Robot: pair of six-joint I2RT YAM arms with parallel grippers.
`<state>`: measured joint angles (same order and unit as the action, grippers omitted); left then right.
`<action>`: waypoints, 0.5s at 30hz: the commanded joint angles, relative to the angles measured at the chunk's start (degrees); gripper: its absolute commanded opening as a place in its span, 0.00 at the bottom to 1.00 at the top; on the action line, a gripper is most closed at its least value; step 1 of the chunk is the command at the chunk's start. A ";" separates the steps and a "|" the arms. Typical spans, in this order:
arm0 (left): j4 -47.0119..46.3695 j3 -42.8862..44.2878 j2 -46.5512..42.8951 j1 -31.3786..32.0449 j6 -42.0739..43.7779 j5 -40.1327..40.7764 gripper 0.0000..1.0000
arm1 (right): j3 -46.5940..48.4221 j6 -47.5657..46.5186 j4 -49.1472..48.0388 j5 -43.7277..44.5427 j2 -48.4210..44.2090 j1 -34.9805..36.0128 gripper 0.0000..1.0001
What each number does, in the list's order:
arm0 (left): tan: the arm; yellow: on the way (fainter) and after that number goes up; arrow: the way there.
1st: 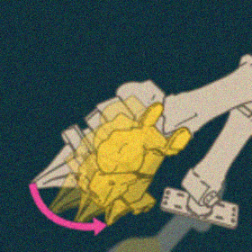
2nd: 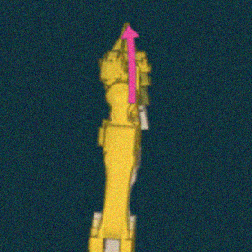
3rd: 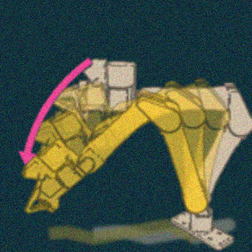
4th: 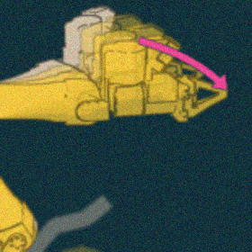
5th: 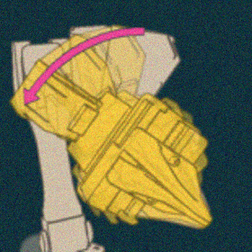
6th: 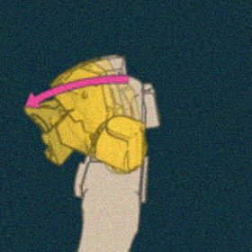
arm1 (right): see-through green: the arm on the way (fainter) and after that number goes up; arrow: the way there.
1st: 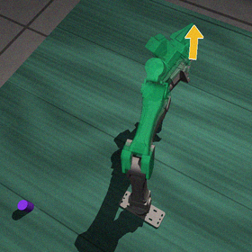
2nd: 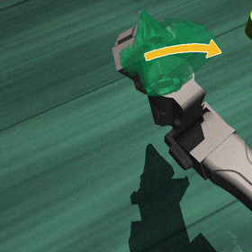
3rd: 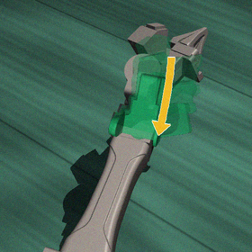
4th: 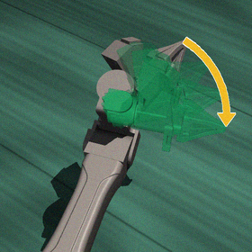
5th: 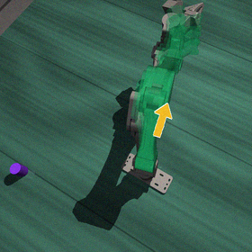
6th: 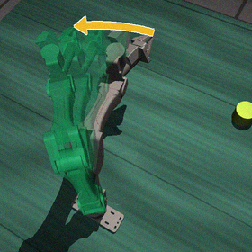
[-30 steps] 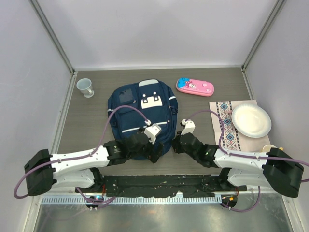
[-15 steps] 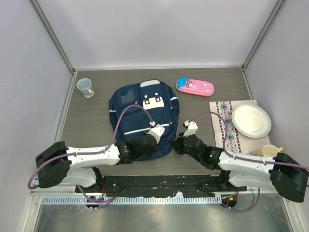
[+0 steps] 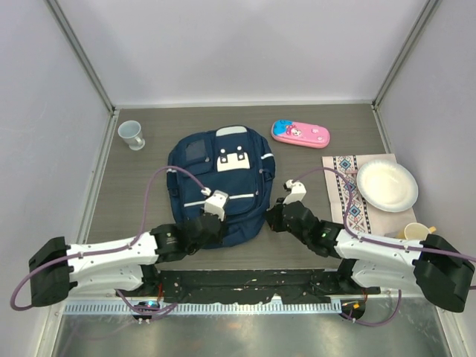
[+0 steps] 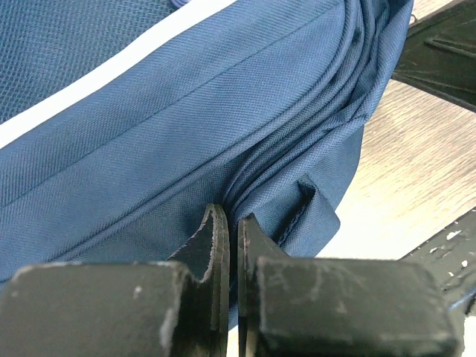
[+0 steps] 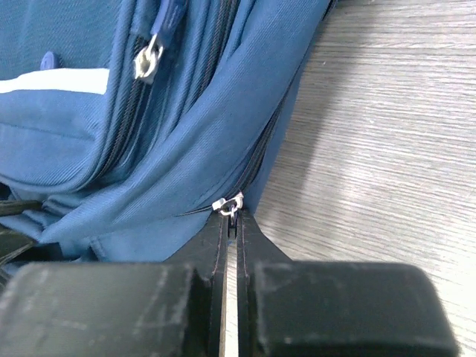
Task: Pack the student bag
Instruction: Zip the student bag at the center of the board.
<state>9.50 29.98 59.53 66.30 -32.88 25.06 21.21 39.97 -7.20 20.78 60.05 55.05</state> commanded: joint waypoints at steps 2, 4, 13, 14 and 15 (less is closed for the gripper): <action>12.30 -4.04 -7.30 -1.00 -8.33 5.53 0.00 | 2.08 -2.96 1.84 5.42 0.85 -6.44 0.01; 14.05 -4.22 -8.81 -1.09 -10.09 6.14 0.00 | 2.43 -4.01 0.71 3.66 1.73 -8.97 0.01; 20.21 -5.45 -16.81 -1.18 -19.32 7.90 0.00 | 4.80 -7.71 -5.27 -5.47 7.36 -20.85 0.01; 20.30 -5.72 -17.33 -1.09 -19.50 7.81 0.00 | 5.59 -7.36 -5.02 -6.61 7.97 -21.73 0.01; 20.47 -5.81 -17.95 -1.09 -19.59 7.81 0.00 | 6.64 -7.01 -5.10 -7.15 8.06 -23.30 0.01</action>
<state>17.30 25.67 45.15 65.87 -47.64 27.09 24.18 36.12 -11.14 3.64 66.98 39.35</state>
